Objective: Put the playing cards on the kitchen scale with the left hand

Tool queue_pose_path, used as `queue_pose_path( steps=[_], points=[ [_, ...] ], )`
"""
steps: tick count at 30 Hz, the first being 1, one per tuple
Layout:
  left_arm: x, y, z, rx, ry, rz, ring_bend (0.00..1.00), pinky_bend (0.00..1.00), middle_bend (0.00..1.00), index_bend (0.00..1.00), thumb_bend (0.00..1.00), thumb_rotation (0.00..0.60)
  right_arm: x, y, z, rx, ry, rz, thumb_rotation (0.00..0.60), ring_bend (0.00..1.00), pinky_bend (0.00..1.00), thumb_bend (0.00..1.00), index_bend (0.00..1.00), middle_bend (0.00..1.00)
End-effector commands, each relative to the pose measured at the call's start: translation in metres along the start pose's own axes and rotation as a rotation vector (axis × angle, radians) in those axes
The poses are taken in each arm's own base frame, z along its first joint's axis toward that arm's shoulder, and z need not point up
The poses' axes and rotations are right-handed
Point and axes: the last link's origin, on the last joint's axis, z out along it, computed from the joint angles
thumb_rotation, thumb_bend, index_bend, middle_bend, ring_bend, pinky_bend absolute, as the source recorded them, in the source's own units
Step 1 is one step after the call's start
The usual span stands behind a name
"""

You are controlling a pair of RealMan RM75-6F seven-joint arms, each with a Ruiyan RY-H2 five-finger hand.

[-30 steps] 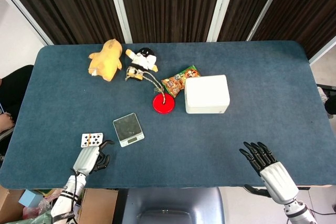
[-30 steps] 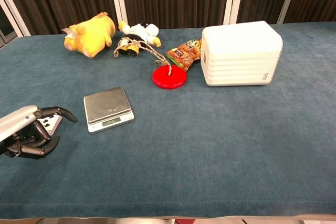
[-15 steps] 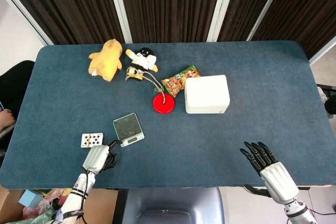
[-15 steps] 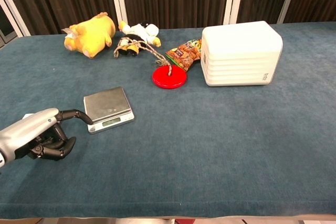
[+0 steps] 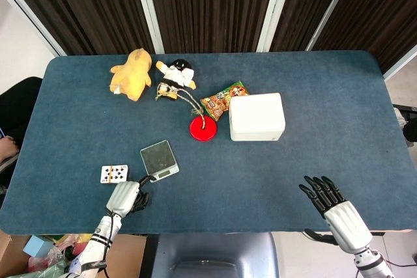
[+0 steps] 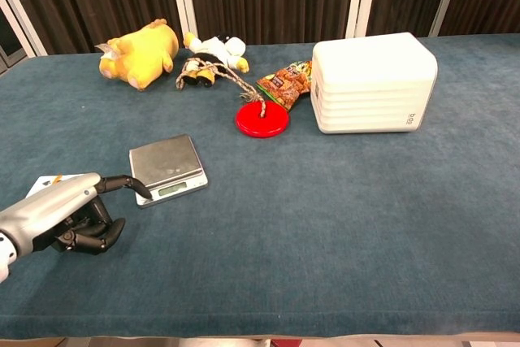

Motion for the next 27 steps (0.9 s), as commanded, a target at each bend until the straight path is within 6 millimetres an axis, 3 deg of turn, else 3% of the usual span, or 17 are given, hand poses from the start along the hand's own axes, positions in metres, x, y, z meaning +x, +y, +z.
queue_pose_path(
  steps=[1,27],
  points=[
    [0.0004,-0.0008,-0.0001,0.002,0.001,0.000,1.00,1.00,1.00,0.28,0.59,0.600,0.0000,0.0000,-0.0001,0.000,-0.001,0.000,0.600,0.00,0.00,0.13,0.00,0.00],
    [-0.0010,-0.0073,-0.0029,0.009,-0.016,0.013,1.00,1.00,1.00,0.31,0.60,0.600,0.0011,0.0000,-0.0003,0.001,0.003,0.004,0.600,0.00,0.00,0.13,0.00,0.00]
  ],
)
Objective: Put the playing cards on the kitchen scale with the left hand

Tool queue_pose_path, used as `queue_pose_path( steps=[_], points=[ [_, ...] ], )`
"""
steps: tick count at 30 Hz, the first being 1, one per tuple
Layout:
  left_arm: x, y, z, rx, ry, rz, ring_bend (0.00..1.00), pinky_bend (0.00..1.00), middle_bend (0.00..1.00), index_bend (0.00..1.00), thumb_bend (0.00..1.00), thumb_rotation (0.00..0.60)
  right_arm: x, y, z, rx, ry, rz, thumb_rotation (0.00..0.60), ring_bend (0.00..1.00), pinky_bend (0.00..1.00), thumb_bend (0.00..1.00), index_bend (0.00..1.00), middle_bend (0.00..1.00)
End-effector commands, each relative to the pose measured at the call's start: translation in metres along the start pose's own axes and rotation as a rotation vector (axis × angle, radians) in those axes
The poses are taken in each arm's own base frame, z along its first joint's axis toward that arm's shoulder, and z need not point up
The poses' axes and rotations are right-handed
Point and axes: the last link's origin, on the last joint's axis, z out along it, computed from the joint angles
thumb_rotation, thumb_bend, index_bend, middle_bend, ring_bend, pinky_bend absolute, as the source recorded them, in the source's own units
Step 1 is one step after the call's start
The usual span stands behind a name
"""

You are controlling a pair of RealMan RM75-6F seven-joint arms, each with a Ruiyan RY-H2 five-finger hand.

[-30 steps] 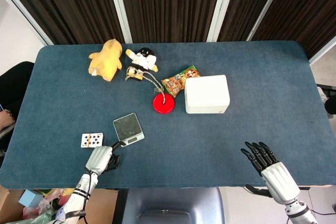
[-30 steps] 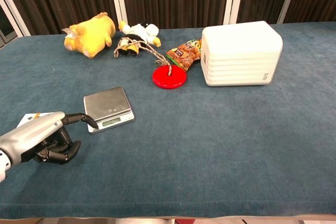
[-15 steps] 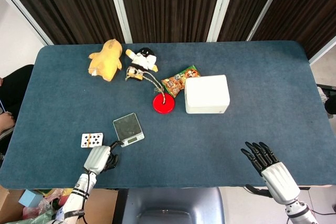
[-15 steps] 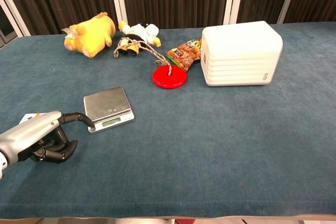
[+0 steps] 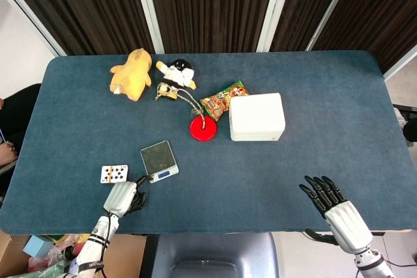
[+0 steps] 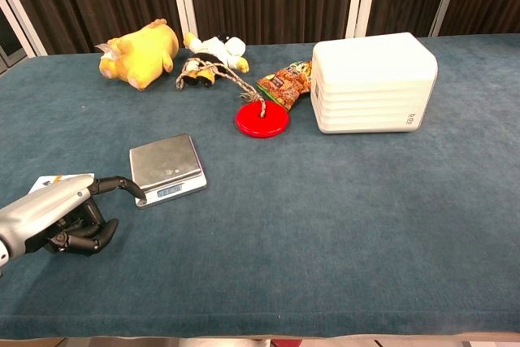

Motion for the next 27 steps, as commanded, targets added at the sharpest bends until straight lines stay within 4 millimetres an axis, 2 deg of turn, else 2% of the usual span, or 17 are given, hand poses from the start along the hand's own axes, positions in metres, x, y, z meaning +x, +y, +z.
queue_pose_path(
  steps=[1,20,26,27],
  points=[
    [-0.001,0.000,0.000,0.001,-0.005,0.005,1.00,1.00,1.00,0.31,0.60,0.600,0.000,0.000,0.000,0.001,0.001,0.000,0.600,0.00,0.00,0.13,0.00,0.00],
    [-0.001,0.000,0.001,-0.001,-0.008,0.035,1.00,1.00,1.00,0.30,0.60,0.600,0.001,0.000,-0.001,0.001,0.006,0.001,0.600,0.00,0.00,0.13,0.00,0.00],
    [0.009,0.004,0.000,-0.022,0.054,0.016,1.00,1.00,1.00,0.26,0.59,0.600,0.001,0.000,-0.001,0.001,0.007,0.003,0.600,0.00,0.00,0.13,0.00,0.00],
    [0.024,0.009,0.001,-0.047,0.149,-0.010,1.00,1.00,1.00,0.24,0.58,0.600,0.002,0.000,-0.001,0.001,0.008,0.004,0.600,0.00,0.00,0.13,0.00,0.00]
  ],
)
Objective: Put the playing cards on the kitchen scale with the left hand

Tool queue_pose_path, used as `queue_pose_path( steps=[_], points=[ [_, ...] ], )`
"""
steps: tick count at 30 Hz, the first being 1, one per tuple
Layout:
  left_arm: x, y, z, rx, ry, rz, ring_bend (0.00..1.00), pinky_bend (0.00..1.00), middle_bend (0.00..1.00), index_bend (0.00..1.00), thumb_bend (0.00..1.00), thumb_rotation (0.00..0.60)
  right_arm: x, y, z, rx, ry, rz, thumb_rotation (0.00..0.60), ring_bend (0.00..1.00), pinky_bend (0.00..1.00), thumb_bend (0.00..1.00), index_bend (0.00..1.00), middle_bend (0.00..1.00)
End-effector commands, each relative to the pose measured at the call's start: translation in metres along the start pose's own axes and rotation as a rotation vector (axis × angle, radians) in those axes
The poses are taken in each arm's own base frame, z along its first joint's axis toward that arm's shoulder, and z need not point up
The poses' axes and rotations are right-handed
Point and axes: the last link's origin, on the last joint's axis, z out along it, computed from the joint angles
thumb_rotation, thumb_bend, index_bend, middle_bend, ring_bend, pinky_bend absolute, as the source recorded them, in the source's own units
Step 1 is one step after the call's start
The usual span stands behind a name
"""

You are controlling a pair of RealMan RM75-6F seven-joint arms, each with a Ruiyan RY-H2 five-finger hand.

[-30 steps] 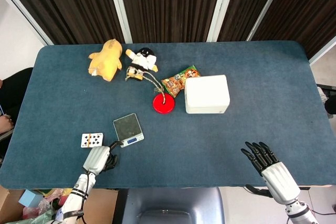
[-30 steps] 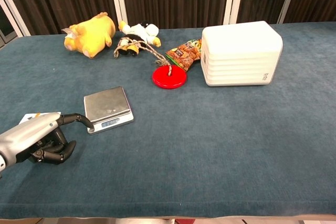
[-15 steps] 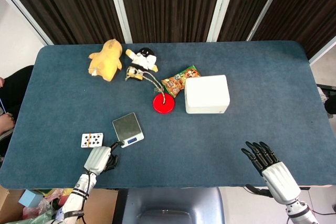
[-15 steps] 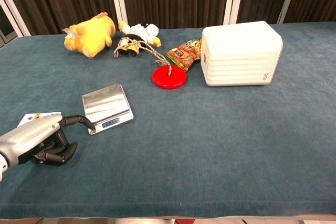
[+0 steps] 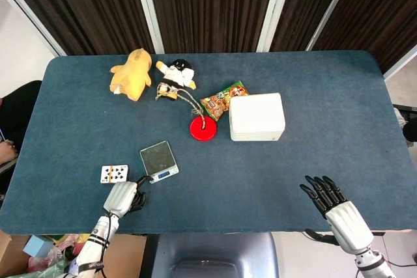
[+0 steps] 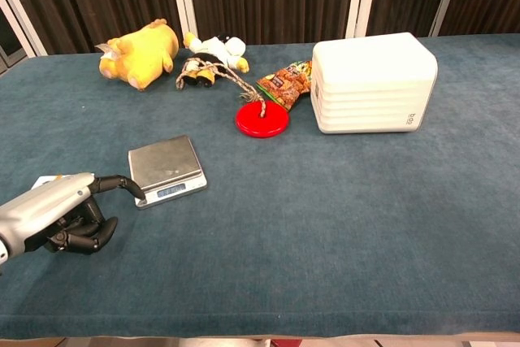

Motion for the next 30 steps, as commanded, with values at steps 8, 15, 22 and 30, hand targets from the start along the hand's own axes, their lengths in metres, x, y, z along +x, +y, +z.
queue_pose_path(
  steps=[8,15,22,30],
  points=[
    [0.054,-0.007,-0.010,-0.073,0.277,0.000,0.86,0.94,0.70,0.20,0.49,0.600,0.001,0.000,-0.001,0.003,0.002,0.002,0.600,0.00,0.00,0.13,0.00,0.00],
    [0.076,-0.048,-0.022,-0.017,0.210,0.160,0.06,0.17,0.14,0.14,0.41,0.600,0.002,-0.001,-0.001,0.006,0.004,0.007,0.600,0.00,0.00,0.13,0.00,0.00],
    [0.071,-0.084,-0.019,0.075,0.026,0.267,0.00,0.01,0.00,0.03,0.37,0.600,-0.002,-0.004,0.000,0.016,-0.013,0.005,0.600,0.00,0.00,0.13,0.00,0.00],
    [0.060,-0.102,-0.011,0.120,-0.058,0.288,0.00,0.00,0.00,0.04,0.37,0.600,-0.003,-0.003,0.002,0.012,-0.018,0.007,0.600,0.00,0.00,0.13,0.00,0.00]
  ],
)
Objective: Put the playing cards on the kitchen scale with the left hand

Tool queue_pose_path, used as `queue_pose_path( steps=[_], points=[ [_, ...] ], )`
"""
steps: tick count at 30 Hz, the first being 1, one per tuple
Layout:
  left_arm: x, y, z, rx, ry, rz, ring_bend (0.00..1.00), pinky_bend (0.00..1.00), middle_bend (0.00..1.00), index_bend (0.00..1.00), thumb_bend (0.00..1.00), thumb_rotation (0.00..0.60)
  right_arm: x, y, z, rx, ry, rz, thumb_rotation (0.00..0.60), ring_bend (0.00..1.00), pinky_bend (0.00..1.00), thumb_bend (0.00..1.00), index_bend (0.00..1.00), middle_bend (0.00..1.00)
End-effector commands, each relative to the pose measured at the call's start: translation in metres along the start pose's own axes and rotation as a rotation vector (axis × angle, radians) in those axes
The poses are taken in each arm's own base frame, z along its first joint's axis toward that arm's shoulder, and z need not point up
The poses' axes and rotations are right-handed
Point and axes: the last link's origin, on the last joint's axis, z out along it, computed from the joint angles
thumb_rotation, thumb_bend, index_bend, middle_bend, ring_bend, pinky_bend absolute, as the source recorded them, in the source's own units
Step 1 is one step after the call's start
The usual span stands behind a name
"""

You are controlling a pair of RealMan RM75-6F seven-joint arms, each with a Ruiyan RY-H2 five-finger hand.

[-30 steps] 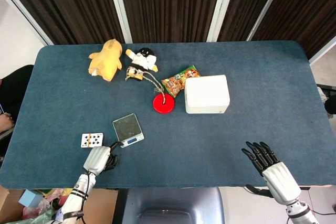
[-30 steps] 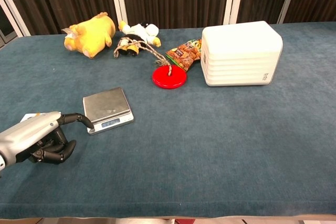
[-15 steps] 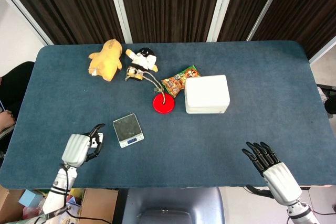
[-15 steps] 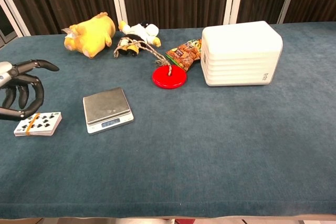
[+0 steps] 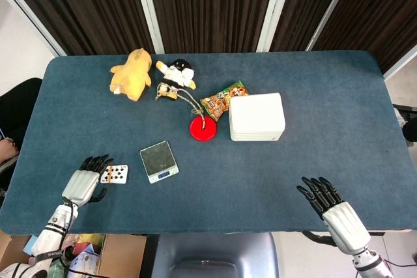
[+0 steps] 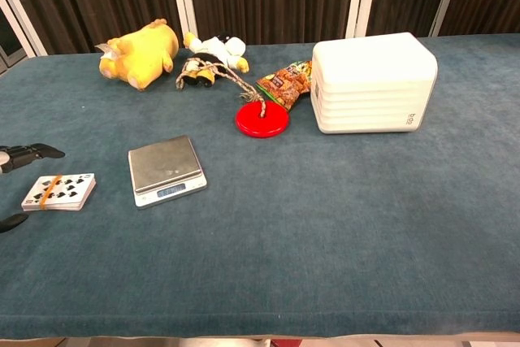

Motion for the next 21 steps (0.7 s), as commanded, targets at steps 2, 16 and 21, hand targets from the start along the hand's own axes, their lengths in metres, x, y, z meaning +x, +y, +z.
queue_pose_path(
  steps=[2,16,21],
  points=[
    [-0.005,-0.003,0.005,0.014,-0.011,-0.013,0.00,0.00,0.00,0.08,0.37,0.600,-0.001,0.000,0.000,0.001,-0.003,0.000,0.600,0.00,0.00,0.13,0.00,0.00],
    [-0.014,0.005,0.018,0.009,0.006,-0.056,0.01,0.00,0.12,0.21,0.36,0.600,-0.003,-0.001,0.001,0.000,-0.012,-0.005,0.600,0.00,0.00,0.13,0.00,0.00],
    [-0.015,0.007,0.021,0.012,0.012,-0.066,0.04,0.00,0.18,0.25,0.35,0.600,-0.003,-0.001,0.001,-0.001,-0.010,-0.004,0.600,0.00,0.00,0.13,0.00,0.00]
  ],
)
